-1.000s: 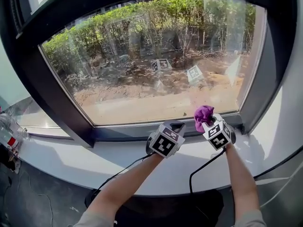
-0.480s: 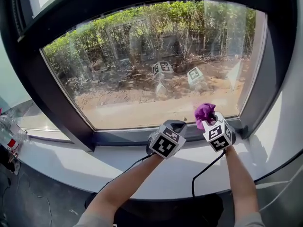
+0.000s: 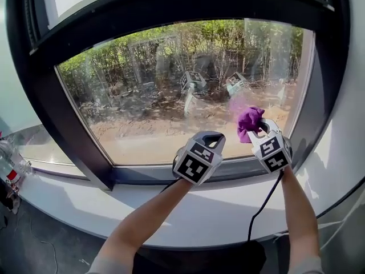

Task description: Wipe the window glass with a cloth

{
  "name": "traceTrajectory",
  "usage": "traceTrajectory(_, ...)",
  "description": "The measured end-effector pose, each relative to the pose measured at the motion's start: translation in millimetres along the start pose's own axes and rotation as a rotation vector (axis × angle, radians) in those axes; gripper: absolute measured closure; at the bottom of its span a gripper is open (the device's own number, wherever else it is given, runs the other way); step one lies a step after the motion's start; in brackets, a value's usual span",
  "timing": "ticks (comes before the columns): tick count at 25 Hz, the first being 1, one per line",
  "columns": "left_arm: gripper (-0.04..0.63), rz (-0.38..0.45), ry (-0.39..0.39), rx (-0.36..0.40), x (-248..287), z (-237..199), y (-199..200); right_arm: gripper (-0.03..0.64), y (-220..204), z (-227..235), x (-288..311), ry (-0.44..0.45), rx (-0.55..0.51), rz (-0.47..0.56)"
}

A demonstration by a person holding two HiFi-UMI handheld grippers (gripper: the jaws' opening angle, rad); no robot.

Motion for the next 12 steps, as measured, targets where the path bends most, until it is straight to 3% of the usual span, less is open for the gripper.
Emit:
traceTrajectory(7, 0.595, 0.058, 0.022, 0.032, -18, -8, 37, 0.512, 64, 52, -36, -0.072, -0.008, 0.103)
traceTrajectory(12, 0.595, 0.067, 0.027, 0.024, -22, -13, 41, 0.512, 83, 59, -49, -0.093, -0.003, 0.155)
Point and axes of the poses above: the fingertips, and each gripper's own axes: x forward along the fingers, z to its right, y out of its top, the point moved 5 cm from there along -x, backward along the fingers, and after that the axes turned 9 degrees about -z, right-handed, at the moved point
